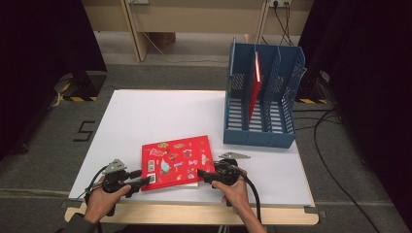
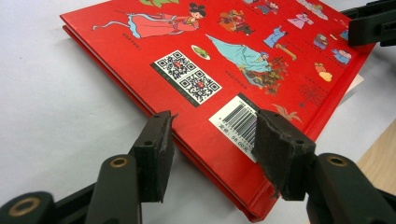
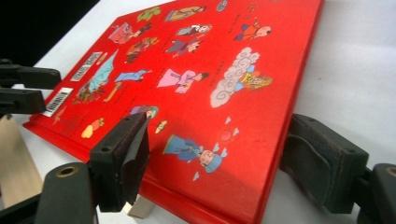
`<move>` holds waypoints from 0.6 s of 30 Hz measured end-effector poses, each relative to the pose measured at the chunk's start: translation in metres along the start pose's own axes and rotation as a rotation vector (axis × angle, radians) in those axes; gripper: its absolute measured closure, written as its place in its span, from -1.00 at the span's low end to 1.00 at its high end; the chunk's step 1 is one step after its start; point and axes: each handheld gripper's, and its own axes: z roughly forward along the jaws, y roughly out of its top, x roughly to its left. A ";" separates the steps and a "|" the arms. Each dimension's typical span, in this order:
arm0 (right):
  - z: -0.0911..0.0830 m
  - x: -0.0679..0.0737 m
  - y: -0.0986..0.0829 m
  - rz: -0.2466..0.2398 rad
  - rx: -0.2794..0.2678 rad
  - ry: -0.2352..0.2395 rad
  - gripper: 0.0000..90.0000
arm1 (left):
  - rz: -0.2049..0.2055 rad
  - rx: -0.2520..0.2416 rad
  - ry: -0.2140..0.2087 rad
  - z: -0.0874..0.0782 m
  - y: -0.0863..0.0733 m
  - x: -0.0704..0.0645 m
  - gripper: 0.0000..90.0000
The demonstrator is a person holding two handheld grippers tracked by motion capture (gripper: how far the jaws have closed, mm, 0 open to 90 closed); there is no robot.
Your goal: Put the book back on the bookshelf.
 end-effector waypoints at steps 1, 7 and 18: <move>0.000 0.001 0.000 -0.002 -0.001 0.001 -0.48 | 0.000 0.000 0.000 0.000 0.000 0.000 0.05; -0.001 0.002 0.003 0.050 -0.057 0.038 -0.26 | 0.007 0.011 -0.001 0.002 -0.001 0.000 0.08; -0.009 0.009 0.011 0.137 -0.197 0.123 0.25 | -0.012 0.022 -0.011 0.003 -0.002 0.001 0.13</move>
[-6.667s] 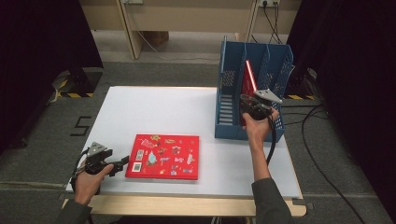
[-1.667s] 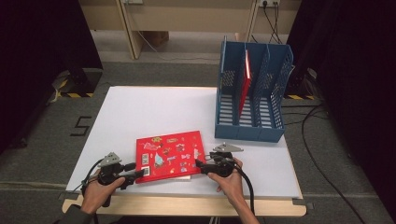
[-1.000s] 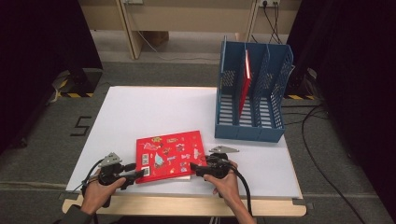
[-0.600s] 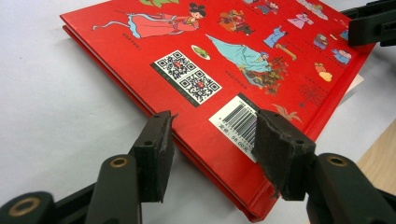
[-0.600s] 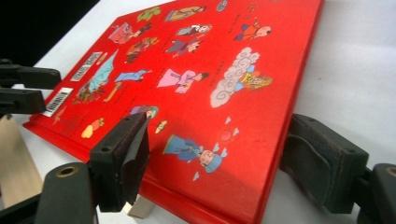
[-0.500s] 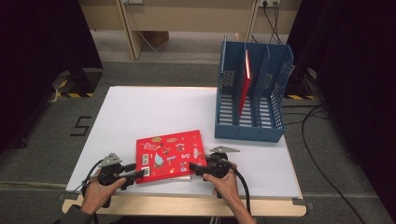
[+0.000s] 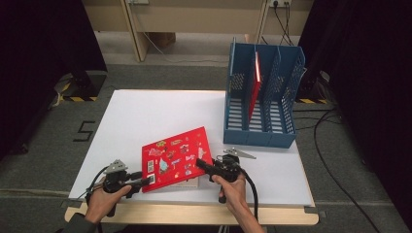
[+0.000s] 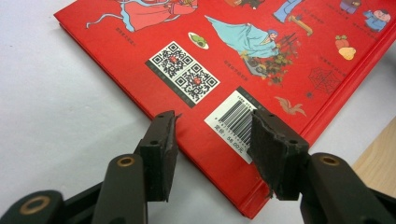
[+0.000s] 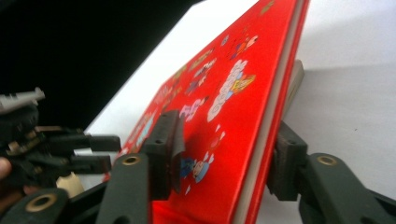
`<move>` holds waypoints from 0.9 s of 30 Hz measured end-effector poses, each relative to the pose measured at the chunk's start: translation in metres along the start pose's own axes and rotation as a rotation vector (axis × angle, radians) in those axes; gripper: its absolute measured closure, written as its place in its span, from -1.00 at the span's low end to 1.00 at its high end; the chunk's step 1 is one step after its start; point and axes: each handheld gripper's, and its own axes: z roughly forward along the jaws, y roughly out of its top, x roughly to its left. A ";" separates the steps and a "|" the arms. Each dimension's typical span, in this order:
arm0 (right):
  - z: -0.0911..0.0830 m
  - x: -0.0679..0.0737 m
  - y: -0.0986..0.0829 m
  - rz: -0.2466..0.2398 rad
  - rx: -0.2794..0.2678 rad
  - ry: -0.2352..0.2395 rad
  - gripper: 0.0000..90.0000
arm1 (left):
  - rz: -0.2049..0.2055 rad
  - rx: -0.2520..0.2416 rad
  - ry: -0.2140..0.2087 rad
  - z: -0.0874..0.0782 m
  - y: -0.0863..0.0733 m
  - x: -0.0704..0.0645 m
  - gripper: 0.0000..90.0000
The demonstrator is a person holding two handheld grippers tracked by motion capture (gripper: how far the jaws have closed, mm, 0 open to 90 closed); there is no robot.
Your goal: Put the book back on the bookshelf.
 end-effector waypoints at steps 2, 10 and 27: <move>-0.001 0.000 0.001 0.037 -0.016 0.019 0.33 | -0.001 -0.001 0.000 0.000 0.000 0.000 0.13; 0.002 0.020 0.020 0.030 -0.066 0.031 0.48 | -0.001 -0.015 -0.003 -0.002 0.001 0.000 0.15; 0.030 0.067 0.064 -0.056 -0.154 0.091 0.67 | -0.001 -0.037 -0.006 -0.003 0.003 0.001 0.05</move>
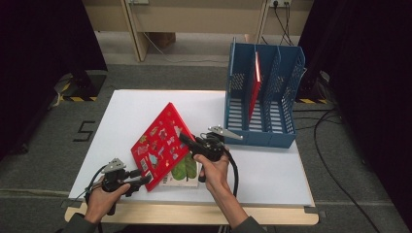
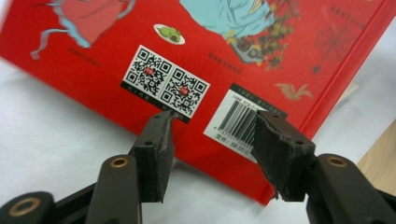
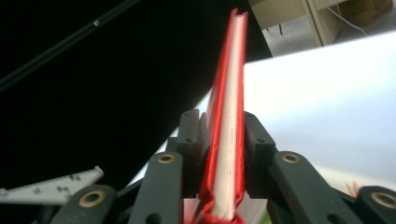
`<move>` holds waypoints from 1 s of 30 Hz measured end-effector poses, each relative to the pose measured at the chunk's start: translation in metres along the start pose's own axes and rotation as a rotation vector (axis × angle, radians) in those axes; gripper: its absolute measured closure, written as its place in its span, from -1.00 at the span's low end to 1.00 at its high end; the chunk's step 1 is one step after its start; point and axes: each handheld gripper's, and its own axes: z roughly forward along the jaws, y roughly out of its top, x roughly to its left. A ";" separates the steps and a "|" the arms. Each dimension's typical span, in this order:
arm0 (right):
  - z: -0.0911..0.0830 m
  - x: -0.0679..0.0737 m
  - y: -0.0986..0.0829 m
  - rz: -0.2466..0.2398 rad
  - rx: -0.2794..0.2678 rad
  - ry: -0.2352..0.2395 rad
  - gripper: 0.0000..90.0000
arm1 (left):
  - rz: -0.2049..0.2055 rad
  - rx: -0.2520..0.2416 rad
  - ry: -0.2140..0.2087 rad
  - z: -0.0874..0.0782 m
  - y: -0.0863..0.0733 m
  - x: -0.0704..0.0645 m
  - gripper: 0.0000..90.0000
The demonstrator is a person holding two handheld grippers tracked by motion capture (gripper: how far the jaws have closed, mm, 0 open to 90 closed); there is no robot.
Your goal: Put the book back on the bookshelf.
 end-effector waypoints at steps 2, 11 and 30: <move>0.006 0.006 0.006 -0.003 0.006 0.020 0.70 | 0.012 -0.003 0.013 0.000 0.000 -0.001 0.06; 0.023 0.031 0.033 -0.118 0.071 0.041 0.76 | 0.021 -0.015 0.011 -0.001 0.001 0.000 0.06; 0.013 0.044 0.079 -0.325 0.072 -0.009 0.77 | 0.010 -0.032 0.026 -0.004 0.001 0.005 0.05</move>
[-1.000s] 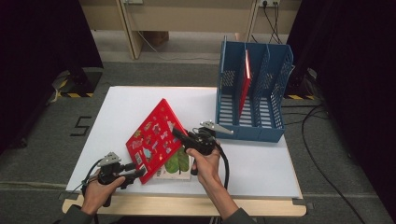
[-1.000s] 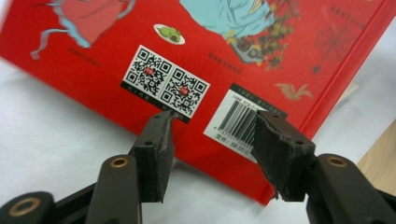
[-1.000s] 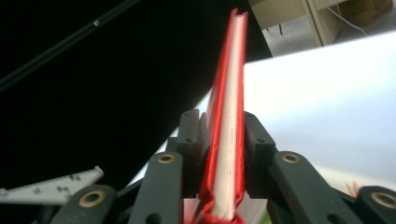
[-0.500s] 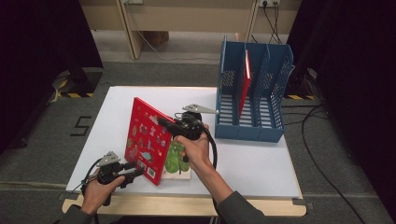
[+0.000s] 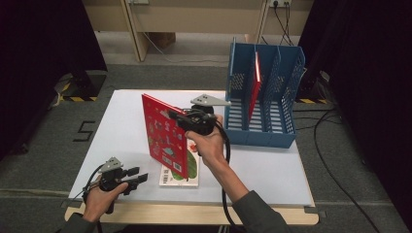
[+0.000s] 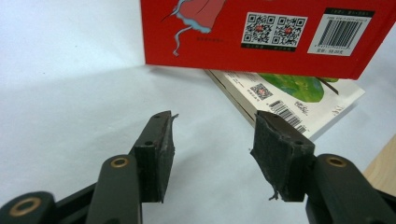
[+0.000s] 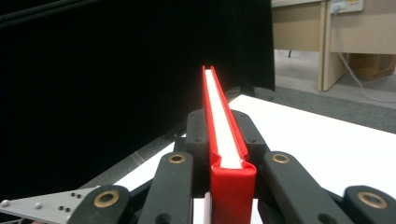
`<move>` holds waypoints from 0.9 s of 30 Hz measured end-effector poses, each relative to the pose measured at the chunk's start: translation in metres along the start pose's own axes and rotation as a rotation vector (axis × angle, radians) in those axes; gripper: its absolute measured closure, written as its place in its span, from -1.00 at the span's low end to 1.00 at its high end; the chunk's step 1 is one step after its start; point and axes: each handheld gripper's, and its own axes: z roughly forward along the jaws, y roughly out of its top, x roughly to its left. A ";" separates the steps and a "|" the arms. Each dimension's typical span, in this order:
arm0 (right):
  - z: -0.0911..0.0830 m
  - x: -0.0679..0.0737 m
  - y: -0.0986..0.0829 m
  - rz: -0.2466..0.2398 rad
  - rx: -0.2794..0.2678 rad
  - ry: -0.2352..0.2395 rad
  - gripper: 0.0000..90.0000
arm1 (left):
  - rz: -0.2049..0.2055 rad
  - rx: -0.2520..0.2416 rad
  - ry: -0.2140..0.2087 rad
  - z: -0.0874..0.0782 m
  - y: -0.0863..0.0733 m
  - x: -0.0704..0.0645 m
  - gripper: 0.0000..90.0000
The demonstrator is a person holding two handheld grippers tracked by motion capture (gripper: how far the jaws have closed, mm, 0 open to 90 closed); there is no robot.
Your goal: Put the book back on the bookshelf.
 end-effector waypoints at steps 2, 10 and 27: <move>-0.007 -0.006 -0.004 0.017 -0.006 0.012 0.77 | 0.000 0.001 0.000 0.000 0.000 0.001 0.05; -0.036 -0.015 -0.016 -0.043 -0.058 0.024 0.77 | 0.005 0.006 0.038 0.002 -0.001 0.003 -0.09; -0.061 -0.016 -0.031 -0.100 -0.109 -0.001 0.75 | 0.005 0.024 0.097 0.005 -0.002 0.005 -0.48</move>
